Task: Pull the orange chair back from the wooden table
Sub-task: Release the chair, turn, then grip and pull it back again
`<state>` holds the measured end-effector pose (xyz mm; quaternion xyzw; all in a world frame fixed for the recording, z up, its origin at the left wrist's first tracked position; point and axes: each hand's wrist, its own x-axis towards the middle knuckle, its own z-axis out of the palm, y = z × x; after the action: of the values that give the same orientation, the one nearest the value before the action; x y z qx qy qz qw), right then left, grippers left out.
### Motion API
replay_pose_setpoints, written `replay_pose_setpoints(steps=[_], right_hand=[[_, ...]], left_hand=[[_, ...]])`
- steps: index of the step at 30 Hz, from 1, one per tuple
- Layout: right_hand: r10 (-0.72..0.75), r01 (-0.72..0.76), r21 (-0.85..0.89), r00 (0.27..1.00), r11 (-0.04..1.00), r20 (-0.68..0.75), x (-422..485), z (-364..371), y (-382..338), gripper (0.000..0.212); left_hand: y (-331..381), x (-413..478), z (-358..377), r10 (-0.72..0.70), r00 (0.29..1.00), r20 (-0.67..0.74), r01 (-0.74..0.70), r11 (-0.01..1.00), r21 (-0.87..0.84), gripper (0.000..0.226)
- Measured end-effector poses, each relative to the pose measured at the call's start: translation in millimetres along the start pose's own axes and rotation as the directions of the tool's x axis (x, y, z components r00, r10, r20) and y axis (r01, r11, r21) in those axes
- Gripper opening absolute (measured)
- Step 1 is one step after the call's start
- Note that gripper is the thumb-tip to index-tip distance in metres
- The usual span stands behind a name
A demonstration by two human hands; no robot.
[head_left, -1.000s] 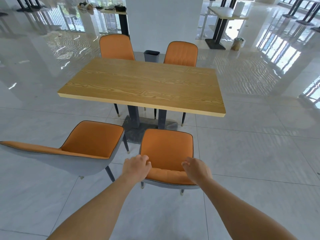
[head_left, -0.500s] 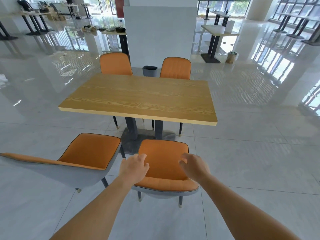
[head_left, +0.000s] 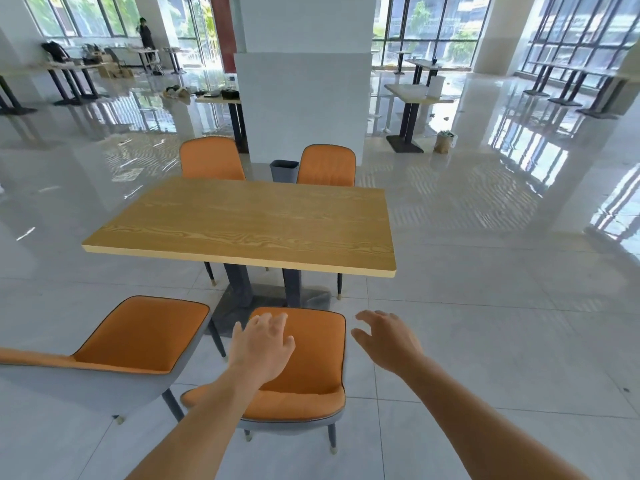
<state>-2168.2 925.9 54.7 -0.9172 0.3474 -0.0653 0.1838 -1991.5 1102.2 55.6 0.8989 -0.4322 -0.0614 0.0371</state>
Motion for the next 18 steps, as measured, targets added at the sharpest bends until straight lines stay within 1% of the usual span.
replay_pose_setpoints(steps=[7,13,18], right_hand=[[0.029,-0.028,0.016,0.999,0.999,-0.043,33,-38,44,0.044],[0.06,-0.06,0.004,0.997,0.998,-0.045,87,-68,83,0.044],[0.099,-0.1,-0.019,0.995,0.995,-0.029,134,-97,120,0.041]], left_hand=[[50,49,-15,0.043,0.999,-0.024,-0.043,0.999,0.014,0.054],[88,123,-25,0.068,0.997,-0.037,-0.069,0.997,-0.019,0.056],[133,184,-33,0.124,0.992,-0.006,-0.124,0.992,-0.021,0.055]])
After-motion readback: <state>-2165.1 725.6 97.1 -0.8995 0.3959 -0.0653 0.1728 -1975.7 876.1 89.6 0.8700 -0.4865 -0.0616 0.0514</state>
